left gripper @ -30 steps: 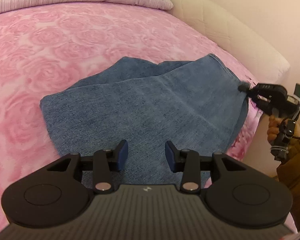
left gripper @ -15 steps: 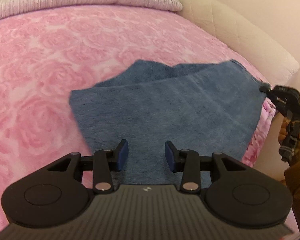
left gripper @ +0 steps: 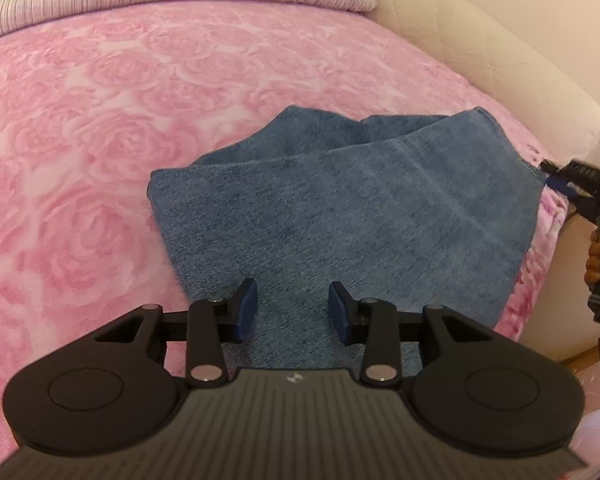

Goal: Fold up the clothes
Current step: 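Release the jeans with both grippers and pull them back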

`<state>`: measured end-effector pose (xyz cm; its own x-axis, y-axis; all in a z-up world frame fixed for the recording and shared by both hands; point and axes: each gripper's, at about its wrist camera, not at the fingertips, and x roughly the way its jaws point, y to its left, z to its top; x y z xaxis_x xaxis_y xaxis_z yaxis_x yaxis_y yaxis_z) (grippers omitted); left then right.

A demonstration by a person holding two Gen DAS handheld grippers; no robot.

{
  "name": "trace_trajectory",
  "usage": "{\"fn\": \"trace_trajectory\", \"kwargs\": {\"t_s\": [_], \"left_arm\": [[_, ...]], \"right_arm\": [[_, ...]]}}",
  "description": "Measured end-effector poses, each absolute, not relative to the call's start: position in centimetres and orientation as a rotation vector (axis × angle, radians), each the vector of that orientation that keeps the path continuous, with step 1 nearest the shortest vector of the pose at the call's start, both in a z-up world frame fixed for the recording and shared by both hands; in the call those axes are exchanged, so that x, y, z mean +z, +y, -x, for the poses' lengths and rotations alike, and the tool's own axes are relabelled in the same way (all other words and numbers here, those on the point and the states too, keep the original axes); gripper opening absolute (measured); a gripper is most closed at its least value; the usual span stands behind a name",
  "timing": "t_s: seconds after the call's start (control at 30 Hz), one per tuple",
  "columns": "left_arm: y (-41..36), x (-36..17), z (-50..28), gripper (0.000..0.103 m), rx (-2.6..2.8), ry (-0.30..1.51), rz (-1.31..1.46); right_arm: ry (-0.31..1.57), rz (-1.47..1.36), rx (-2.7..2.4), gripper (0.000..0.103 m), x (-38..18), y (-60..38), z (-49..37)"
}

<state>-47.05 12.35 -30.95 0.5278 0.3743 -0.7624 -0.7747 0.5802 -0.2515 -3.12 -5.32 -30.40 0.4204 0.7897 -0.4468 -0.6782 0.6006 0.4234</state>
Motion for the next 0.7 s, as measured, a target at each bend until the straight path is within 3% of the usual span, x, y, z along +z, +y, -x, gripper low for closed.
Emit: {"fn": "trace_trajectory", "kwargs": {"t_s": [0.1,0.17,0.47,0.7], "left_arm": [[12.3,-30.5,46.7,0.033,0.766,0.738,0.625],[11.9,-29.8,46.8,0.033,0.791,0.75,0.604],[10.3,-27.5,47.6,0.034,0.802,0.725,0.567],[8.7,-27.6,47.1,0.034,0.689,0.694,0.561]], "right_arm": [[0.762,-0.023,0.823,0.037,-32.5,-3.1,2.6],[0.792,-0.095,0.817,0.037,-32.2,-4.2,2.6],[0.741,-0.063,0.963,0.037,-28.1,-6.1,9.0],[0.729,0.032,1.059,0.037,-28.4,-4.4,13.0]]}}
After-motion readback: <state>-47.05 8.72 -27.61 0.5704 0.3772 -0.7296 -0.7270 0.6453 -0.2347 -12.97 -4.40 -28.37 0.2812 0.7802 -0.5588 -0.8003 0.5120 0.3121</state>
